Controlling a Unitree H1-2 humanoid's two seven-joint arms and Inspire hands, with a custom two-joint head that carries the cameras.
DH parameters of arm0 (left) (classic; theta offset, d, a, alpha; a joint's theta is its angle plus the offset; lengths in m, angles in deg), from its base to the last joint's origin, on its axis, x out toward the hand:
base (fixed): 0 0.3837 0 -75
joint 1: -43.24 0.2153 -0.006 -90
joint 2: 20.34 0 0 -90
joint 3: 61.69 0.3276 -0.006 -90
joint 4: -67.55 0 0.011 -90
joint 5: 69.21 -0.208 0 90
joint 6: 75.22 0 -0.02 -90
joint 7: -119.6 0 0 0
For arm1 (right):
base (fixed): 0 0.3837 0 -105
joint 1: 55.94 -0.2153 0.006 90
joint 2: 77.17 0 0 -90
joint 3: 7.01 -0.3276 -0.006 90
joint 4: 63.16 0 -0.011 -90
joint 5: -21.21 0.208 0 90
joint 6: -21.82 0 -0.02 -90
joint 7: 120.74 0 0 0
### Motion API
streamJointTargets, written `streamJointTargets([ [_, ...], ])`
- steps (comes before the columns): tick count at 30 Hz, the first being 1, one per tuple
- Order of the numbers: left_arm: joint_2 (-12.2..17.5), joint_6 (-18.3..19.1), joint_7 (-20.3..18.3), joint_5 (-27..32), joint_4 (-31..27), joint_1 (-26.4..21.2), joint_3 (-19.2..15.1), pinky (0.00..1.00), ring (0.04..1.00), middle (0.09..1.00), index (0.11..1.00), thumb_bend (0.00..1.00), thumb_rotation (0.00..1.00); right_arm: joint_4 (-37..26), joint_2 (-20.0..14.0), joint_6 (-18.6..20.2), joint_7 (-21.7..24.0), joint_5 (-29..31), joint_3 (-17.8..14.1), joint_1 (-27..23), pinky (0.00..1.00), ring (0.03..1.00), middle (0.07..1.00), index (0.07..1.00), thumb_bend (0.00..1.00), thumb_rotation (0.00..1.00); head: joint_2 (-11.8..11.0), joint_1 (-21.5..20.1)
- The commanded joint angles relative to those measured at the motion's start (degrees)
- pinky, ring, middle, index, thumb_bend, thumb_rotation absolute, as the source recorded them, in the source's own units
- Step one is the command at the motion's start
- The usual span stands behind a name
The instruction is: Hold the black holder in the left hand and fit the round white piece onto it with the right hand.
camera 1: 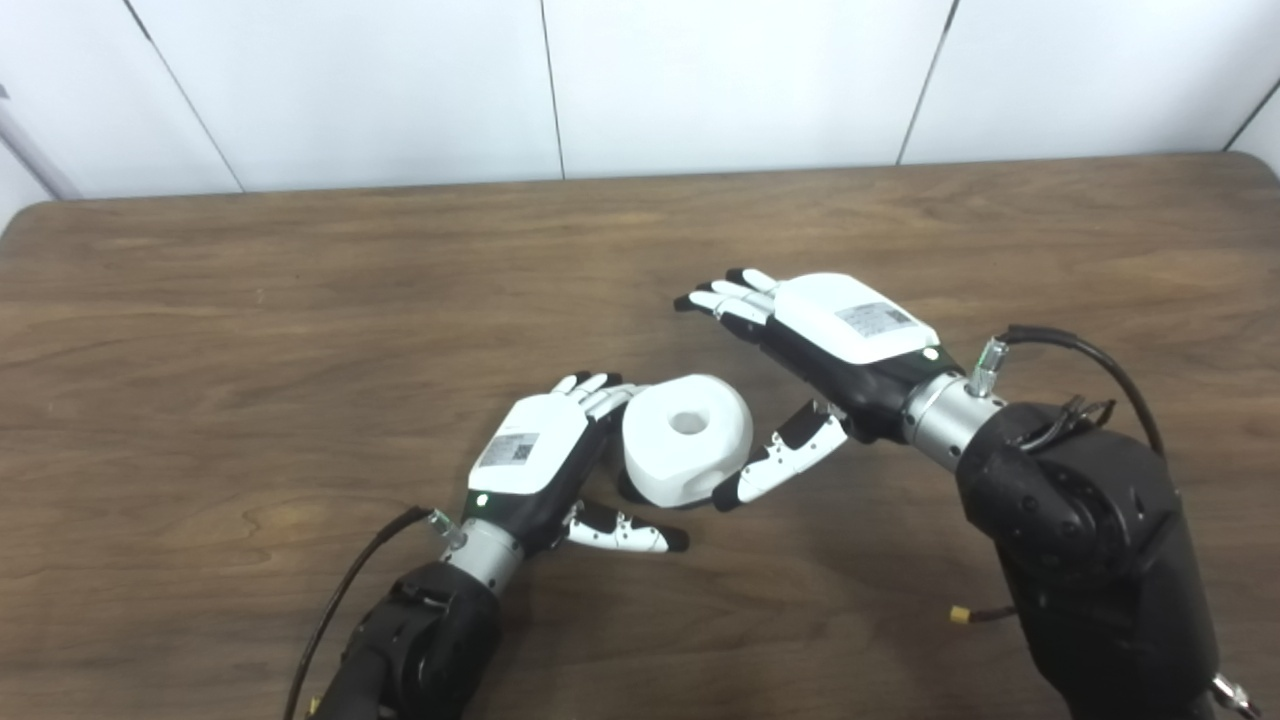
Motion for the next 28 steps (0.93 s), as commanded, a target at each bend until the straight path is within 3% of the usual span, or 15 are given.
streamJointTargets([
  [1, 1.4, 4.8, -5.8, 0.8, -0.4, 1.8, -0.2, 0.96, 0.954, 0.902, 0.9, 1.0, 0.34, -2.0, -0.4, 0.9, 0.4, 0.8, -1.1, -2.9, 0.98, 1.0, 0.972, 0.948, 1.0, 0.47, 0.0, 0.0],
  [5, 1.9, 6.4, -8.3, 0.8, -3.8, 2.1, -0.7, 0.96, 0.961, 0.916, 0.935, 1.0, 0.4, -2.0, -1.4, 1.8, 1.4, 2.3, -1.7, -3.6, 0.98, 1.0, 0.976, 0.953, 1.0, 0.48, 0.0, 1.5],
  [10, 2.4, 7.1, -9.0, 5.1, -8.8, 3.4, -4.0, 0.94, 0.938, 0.914, 0.953, 1.0, 0.38, -1.6, -3.8, 4.0, 3.9, 5.4, -2.3, -5.0, 1.0, 1.0, 0.997, 0.991, 1.0, 0.52, -0.1, 1.6],
  [15, 2.9, 10.3, -10.1, 10.5, -13.4, 4.5, -9.0, 0.92, 0.963, 0.957, 0.998, 1.0, 0.41, -1.1, -5.7, 7.3, 4.1, 9.3, -3.6, -4.8, 0.97, 1.0, 1.0, 1.0, 1.0, 0.57, -0.4, 1.7],
  [18, 3.5, 11.6, -10.2, 12.4, -15.5, 5.1, -11.4, 0.87, 0.966, 0.981, 1.0, 1.0, 0.38, -0.7, -6.8, 7.5, 2.1, 12.3, -4.9, -3.4, 0.95, 1.0, 1.0, 1.0, 1.0, 0.63, -0.7, 2.1],
  [20, 4.1, 11.4, -9.8, 13.4, -16.1, 5.5, -12.6, 0.86, 0.97, 0.989, 1.0, 1.0, 0.4, -0.3, -7.6, 6.6, -0.1, 14.5, -5.9, -2.1, 0.95, 1.0, 1.0, 1.0, 1.0, 0.73, -0.8, 2.2],
  [21, 4.1, 11.3, -9.5, 14.3, -16.4, 5.8, -13.4, 0.87, 0.974, 0.991, 1.0, 1.0, 0.41, -0.1, -7.7, 6.2, -1.6, 15.4, -6.6, -1.3, 0.93, 1.0, 1.0, 1.0, 0.98, 0.84, -0.9, 2.3],
  [22, 4.2, 11.4, -9.2, 14.9, -16.8, 6.0, -14.0, 0.86, 0.975, 0.991, 1.0, 1.0, 0.43, 0.0, -7.7, 6.0, -3.2, 16.0, -7.2, -0.5, 0.9, 1.0, 0.999, 0.999, 0.92, 0.93, -0.9, 2.3],
  [23, 4.2, 11.4, -9.1, 15.3, -17.1, 6.2, -14.4, 0.86, 0.974, 0.988, 1.0, 1.0, 0.45, 0.1, -7.8, 5.9, -4.3, 16.5, -7.5, 0.1, 0.89, 0.995, 0.994, 0.995, 0.88, 0.97, -0.9, 2.3],
  [28, 2.1, 10.2, -5.5, 20.2, -17.8, 8.6, -17.9, 0.87, 0.957, 0.959, 1.0, 0.97, 0.5, 0.5, -7.2, 5.0, -11.7, 20.0, -9.2, 5.3, 0.83, 0.964, 0.973, 0.974, 0.77, 1.0, -0.9, 2.3],
])
